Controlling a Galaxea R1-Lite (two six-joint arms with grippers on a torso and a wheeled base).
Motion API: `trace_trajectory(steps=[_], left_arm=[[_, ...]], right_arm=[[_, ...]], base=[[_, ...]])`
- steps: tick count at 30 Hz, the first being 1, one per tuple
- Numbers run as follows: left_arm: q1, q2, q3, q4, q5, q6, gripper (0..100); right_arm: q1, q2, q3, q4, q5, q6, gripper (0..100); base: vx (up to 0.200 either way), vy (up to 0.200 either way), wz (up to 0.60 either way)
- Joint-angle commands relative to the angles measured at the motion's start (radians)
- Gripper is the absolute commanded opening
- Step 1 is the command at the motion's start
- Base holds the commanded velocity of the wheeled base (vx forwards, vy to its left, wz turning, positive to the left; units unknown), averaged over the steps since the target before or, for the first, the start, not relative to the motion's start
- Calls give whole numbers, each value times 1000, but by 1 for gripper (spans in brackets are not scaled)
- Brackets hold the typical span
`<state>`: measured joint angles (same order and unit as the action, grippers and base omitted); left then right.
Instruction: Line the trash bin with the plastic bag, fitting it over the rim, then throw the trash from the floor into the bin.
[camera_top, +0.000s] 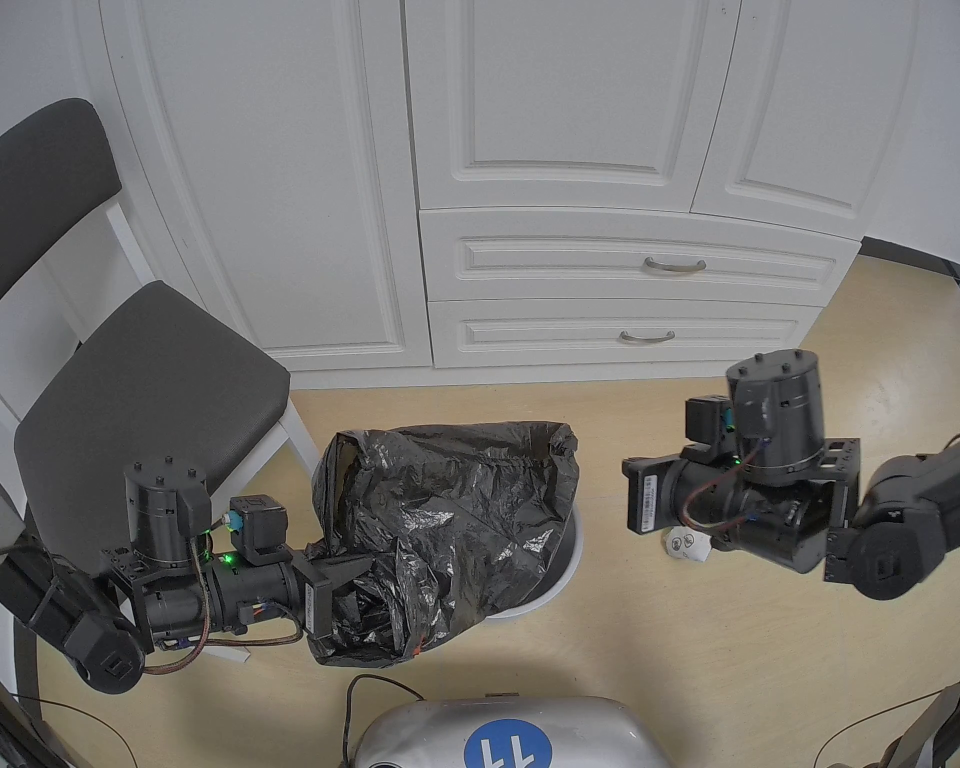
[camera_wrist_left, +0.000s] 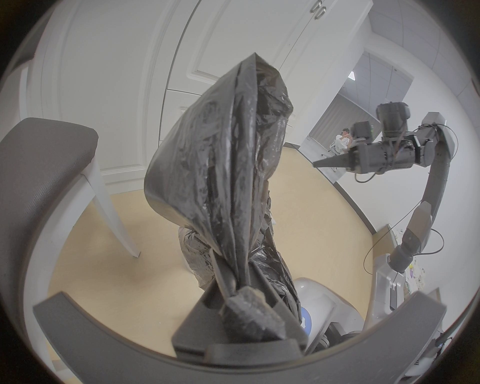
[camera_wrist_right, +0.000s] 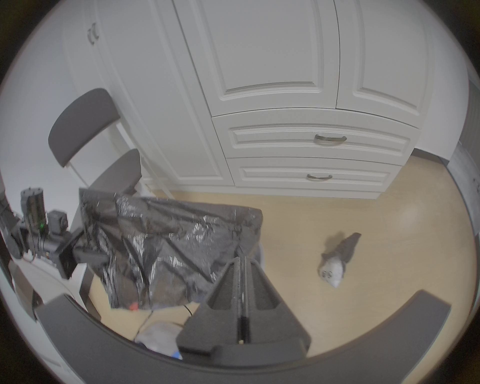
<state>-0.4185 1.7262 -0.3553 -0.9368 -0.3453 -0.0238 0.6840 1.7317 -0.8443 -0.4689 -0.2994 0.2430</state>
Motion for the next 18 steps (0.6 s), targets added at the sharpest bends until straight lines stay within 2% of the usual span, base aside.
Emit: trace_trajectory(steps=[1,8,10,11,18], left_arm=[[4,-22,15,18,0,1,0],[15,-7,12,26,0,1,0],[15,-7,12,26,0,1,0],[15,-19,15,29,0,1,0],[17,-23,15,53,0,1,0]], right_arm=[[-35,189,-73,-82,42,48,0],[-43,315,-179,-88,49,150,0],[-43,315,-179,-88,49,150,0],[-58,408,-268,-79,49,226,0],[-64,557,-337,-80,48,246,0]], base=[[0,0,0],[0,0,0],[0,0,0],[0,0,0],[0,0,0]])
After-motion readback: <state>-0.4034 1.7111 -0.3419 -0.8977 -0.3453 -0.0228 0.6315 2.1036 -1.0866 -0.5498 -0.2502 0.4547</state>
